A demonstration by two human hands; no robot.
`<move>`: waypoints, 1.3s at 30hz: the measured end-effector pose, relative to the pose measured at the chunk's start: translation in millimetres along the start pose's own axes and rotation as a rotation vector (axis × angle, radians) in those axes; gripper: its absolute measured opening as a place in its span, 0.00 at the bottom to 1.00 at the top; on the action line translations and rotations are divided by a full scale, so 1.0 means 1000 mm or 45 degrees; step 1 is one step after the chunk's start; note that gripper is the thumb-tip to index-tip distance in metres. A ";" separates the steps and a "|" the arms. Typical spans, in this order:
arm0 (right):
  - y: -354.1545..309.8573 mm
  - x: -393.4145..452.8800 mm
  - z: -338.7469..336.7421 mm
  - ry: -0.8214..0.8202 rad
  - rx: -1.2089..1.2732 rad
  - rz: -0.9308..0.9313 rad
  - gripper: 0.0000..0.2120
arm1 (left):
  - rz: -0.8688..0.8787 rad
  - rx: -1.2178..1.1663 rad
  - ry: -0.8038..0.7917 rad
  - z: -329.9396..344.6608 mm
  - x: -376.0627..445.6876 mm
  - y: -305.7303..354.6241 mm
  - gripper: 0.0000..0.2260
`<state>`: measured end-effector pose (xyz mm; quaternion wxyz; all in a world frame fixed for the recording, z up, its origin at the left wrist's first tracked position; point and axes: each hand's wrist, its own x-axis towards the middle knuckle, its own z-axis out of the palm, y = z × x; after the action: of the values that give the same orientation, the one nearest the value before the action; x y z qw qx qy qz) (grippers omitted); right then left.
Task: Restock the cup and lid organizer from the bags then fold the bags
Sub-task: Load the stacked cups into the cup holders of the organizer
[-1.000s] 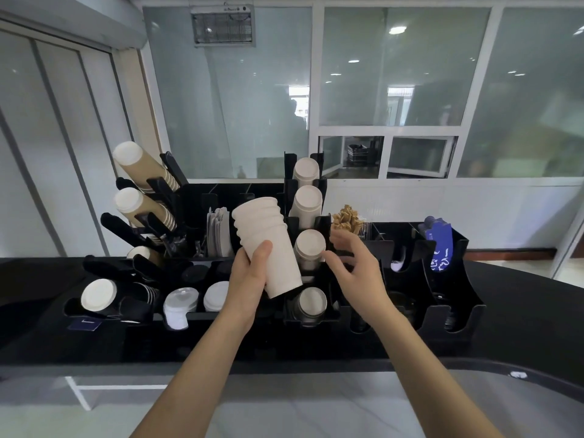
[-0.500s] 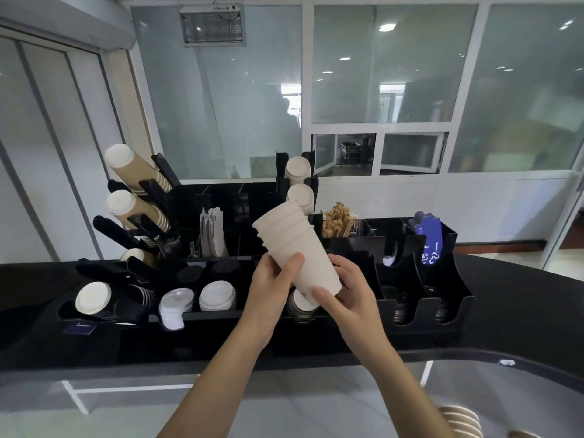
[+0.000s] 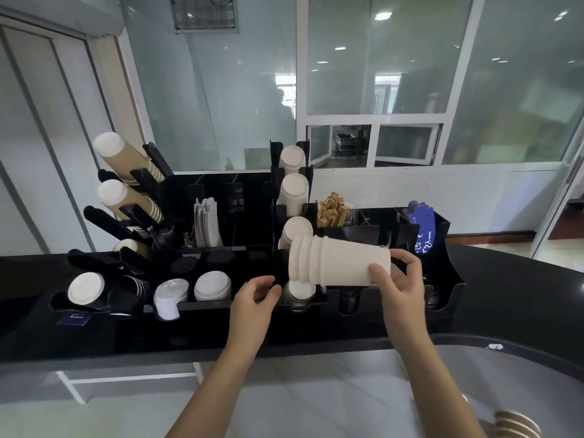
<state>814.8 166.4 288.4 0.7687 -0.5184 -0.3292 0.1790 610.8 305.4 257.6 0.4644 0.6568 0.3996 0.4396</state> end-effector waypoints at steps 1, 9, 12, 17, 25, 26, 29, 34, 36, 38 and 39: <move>-0.001 0.000 -0.001 -0.007 -0.047 -0.020 0.19 | -0.012 0.015 -0.011 0.001 0.000 -0.003 0.09; -0.002 0.000 0.010 -0.016 -0.303 -0.136 0.29 | -0.040 -0.039 0.022 0.003 -0.001 -0.011 0.08; -0.006 0.001 0.019 -0.073 -0.426 -0.235 0.27 | -0.063 -0.081 0.025 0.003 0.000 -0.015 0.09; -0.007 0.003 0.038 -0.173 -0.644 -0.405 0.29 | -0.077 -0.103 0.013 0.003 0.000 -0.017 0.08; 0.007 0.015 0.059 -0.340 -0.980 -0.625 0.33 | -0.092 -0.143 -0.028 -0.001 0.001 -0.017 0.08; 0.008 0.016 0.060 -0.347 -0.998 -0.645 0.33 | -0.094 -0.145 -0.032 -0.001 0.001 -0.017 0.07; 0.013 0.020 0.063 -0.371 -1.034 -0.672 0.33 | -0.095 -0.143 -0.043 -0.001 0.002 -0.016 0.07; 0.024 0.022 0.067 -0.458 -1.092 -0.563 0.34 | -0.081 -0.128 -0.048 -0.002 0.001 -0.016 0.10; 0.033 0.021 0.068 -0.523 -1.113 -0.467 0.37 | -0.075 -0.116 -0.046 -0.002 0.001 -0.017 0.11; 0.046 0.021 0.066 -0.578 -1.140 -0.383 0.39 | -0.064 -0.099 -0.048 -0.003 0.000 -0.016 0.10; 0.051 0.021 0.064 -0.593 -1.146 -0.364 0.38 | -0.062 -0.091 -0.052 -0.003 0.000 -0.015 0.10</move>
<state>788.6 243.3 264.0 0.3930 -0.6936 -0.6032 0.0236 606.4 310.3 243.3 0.5060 0.6389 0.3899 0.4287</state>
